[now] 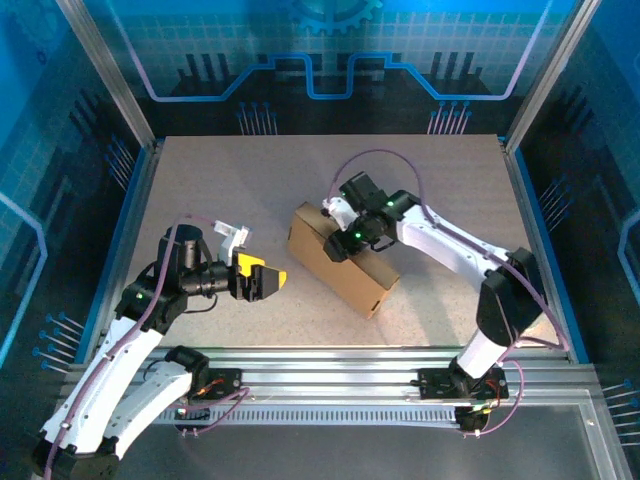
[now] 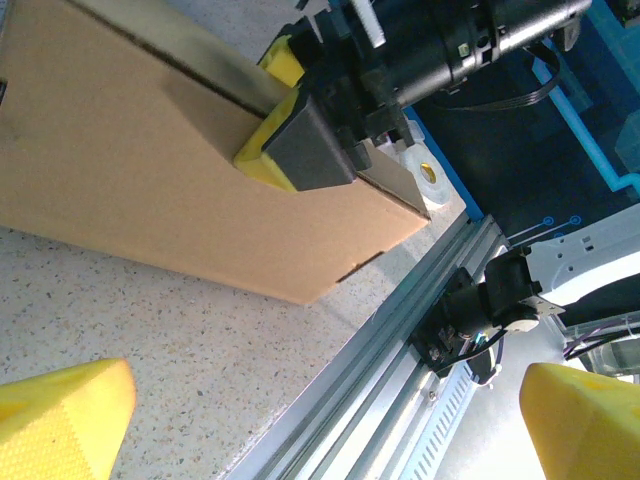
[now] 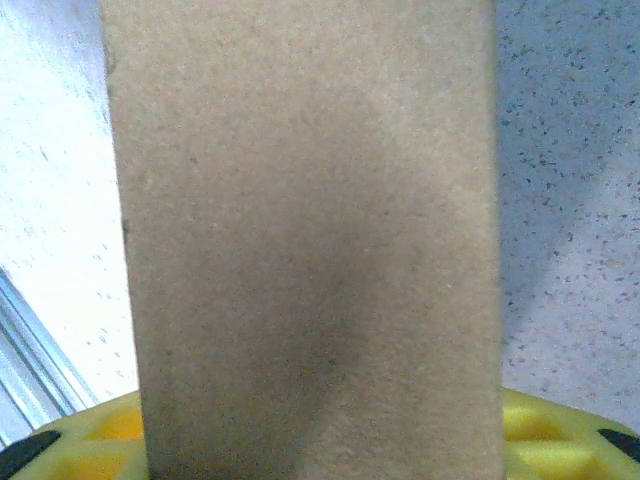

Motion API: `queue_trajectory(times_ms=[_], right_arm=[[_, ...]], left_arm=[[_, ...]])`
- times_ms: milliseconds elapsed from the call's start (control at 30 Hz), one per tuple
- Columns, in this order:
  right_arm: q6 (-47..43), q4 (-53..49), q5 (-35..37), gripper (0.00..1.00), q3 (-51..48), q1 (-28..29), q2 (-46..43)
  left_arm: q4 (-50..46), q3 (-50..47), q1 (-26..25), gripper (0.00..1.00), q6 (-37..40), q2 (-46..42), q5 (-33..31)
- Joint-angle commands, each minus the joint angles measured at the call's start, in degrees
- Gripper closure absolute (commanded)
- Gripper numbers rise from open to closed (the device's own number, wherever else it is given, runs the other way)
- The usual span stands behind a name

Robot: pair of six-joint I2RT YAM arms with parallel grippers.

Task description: Fold the paper box

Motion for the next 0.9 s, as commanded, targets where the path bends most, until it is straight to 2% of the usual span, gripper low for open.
queue_trajectory(times_ms=[0, 200, 400, 633, 867], right_arm=[[12.88, 9.77, -5.11, 0.52, -4.54, -0.96, -3.69], [27.38, 24.23, -9.26, 0.52, -13.42, -3.56, -8.10], [35.68, 31.82, -8.04, 0.52, -17.18, -4.79, -9.05], [43.69, 43.71, -8.04, 0.52, -23.61, -6.48, -8.34], [48.58, 48.49, -9.59, 0.52, -26.24, -8.09, -5.26]], left_arm=[[-0.23, 0.00, 0.24, 0.00, 1.22, 0.42, 0.90], [-0.22, 0.02, 0.24, 0.01, 1.12, 0.58, 1.10], [0.03, -0.12, 0.25, 0.01, 0.97, 0.59, 1.80], [0.79, -0.19, 0.25, 0.01, 0.45, 1.07, 2.28], [0.45, -0.19, 0.24, 0.00, 0.54, 0.65, 1.32]])
